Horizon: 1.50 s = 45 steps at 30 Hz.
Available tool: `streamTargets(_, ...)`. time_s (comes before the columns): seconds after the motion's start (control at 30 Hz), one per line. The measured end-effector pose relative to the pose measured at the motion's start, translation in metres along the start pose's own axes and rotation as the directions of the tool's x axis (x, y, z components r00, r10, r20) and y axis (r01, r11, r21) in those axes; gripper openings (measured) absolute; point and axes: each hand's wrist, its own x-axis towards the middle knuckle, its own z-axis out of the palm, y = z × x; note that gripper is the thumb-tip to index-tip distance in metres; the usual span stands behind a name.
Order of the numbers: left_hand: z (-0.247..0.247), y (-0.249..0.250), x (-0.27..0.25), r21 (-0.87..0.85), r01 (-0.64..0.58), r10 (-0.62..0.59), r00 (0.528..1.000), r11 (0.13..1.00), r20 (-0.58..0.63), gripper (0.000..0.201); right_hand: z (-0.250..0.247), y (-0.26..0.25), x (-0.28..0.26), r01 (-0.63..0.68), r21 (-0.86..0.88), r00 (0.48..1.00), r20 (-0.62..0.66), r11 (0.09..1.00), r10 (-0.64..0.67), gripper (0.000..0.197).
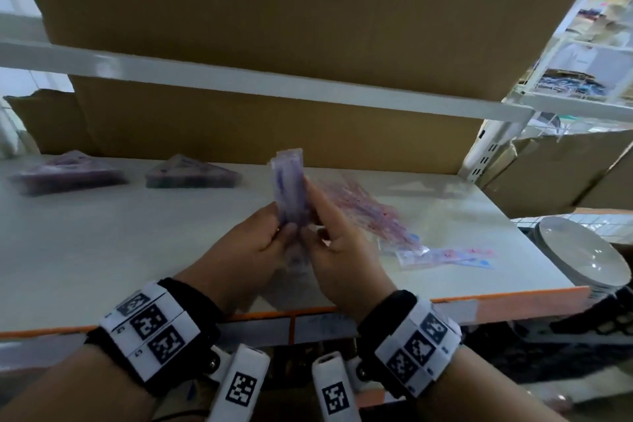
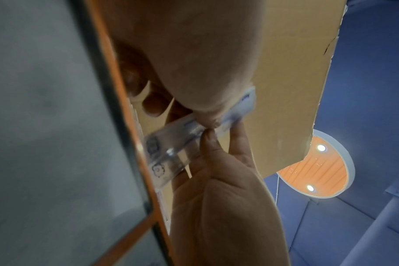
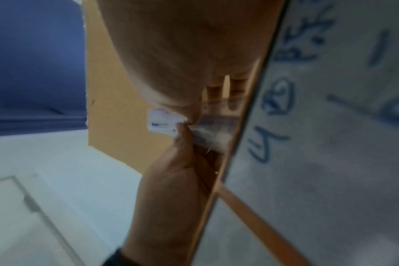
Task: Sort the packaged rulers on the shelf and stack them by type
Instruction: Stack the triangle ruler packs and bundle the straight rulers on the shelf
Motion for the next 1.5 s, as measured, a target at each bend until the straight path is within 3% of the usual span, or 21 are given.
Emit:
streamTargets(0.13, -0.001, -0.003, 0.002, 0.127, -0.039, 0.050, 0.995, 0.991, -0.082, 0.024, 0.004, 0.000, -0.001, -0.035, -0.088, 0.999, 0.007, 0.996, 0.036, 0.074)
streamTargets(0.23, 0.000, -0.009, 0.002, 0.156, -0.040, 0.051, 0.996, 0.987, -0.067, 0.026, 0.006, -0.002, 0.001, -0.079, -0.165, 0.994, 0.063, 0.983, 0.090, 0.070)
streamTargets(0.33, 0.001, -0.011, 0.001, 0.095, -0.054, 0.056, 0.998, 0.994, -0.019, 0.038, 0.008, -0.008, 0.004, -0.083, -0.054, 0.986, 0.139, 0.995, 0.090, 0.072)
streamTargets(0.47, 0.000, -0.009, -0.001, 0.139, -0.121, 0.129, 0.990, 0.983, -0.049, 0.036, 0.008, -0.010, 0.004, -0.050, 0.067, 0.994, 0.104, 0.997, 0.043, 0.067)
streamTargets(0.67, 0.001, -0.006, -0.001, 0.182, -0.091, 0.096, 0.995, 0.979, -0.018, 0.040, 0.002, -0.007, -0.003, -0.055, 0.066, 0.985, 0.167, 0.996, 0.043, 0.064)
streamTargets(0.8, 0.001, -0.007, 0.000, 0.212, -0.074, 0.078, 0.997, 0.975, -0.013, 0.032, -0.013, -0.003, -0.006, -0.072, -0.148, 0.970, 0.221, 0.986, 0.104, 0.052)
streamTargets(0.93, 0.000, -0.007, -0.001, 0.180, -0.056, 0.056, 0.998, 0.982, 0.003, 0.006, -0.061, 0.010, 0.012, -0.116, -0.490, 0.991, 0.004, 0.864, 0.135, 0.048)
streamTargets(1.0, 0.000, -0.007, -0.002, 0.187, -0.039, 0.039, 0.999, 0.982, 0.000, 0.006, -0.087, 0.020, 0.030, -0.247, -0.682, 0.949, -0.025, 0.689, 0.316, 0.057)
streamTargets(1.03, 0.000, -0.006, -0.002, 0.195, -0.031, 0.033, 0.999, 0.980, -0.003, 0.008, -0.097, 0.025, 0.038, -0.287, -0.759, 0.900, -0.004, 0.585, 0.436, 0.063)
streamTargets(1.07, 0.000, -0.005, -0.002, 0.200, -0.024, 0.025, 1.000, 0.979, -0.002, 0.011, -0.104, 0.029, 0.045, -0.292, -0.814, 0.847, 0.023, 0.502, 0.531, 0.066)
streamTargets(1.13, -0.001, -0.004, -0.002, 0.197, -0.014, 0.013, 1.000, 0.980, 0.004, 0.012, -0.110, 0.034, 0.053, -0.246, -0.872, 0.773, 0.087, 0.424, 0.628, 0.062)
streamTargets(1.23, -0.001, -0.002, -0.001, 0.181, -0.020, 0.018, 1.000, 0.983, 0.012, 0.012, -0.108, 0.035, 0.058, -0.130, -0.917, 0.705, 0.182, 0.378, 0.685, 0.045)
streamTargets(1.3, -0.002, -0.001, -0.002, 0.164, -0.028, 0.026, 1.000, 0.986, 0.017, 0.015, -0.107, 0.035, 0.060, -0.097, -0.918, 0.692, 0.215, 0.384, 0.689, 0.035)
streamTargets(1.43, -0.002, 0.000, -0.002, 0.168, -0.026, 0.025, 1.000, 0.985, 0.007, 0.016, -0.104, 0.034, 0.063, -0.060, -0.898, 0.718, 0.265, 0.436, 0.644, 0.027)
streamTargets(1.5, -0.002, 0.001, -0.002, 0.183, -0.030, 0.029, 1.000, 0.983, 0.010, 0.017, -0.106, 0.035, 0.063, -0.116, -0.860, 0.750, 0.252, 0.497, 0.611, 0.023)
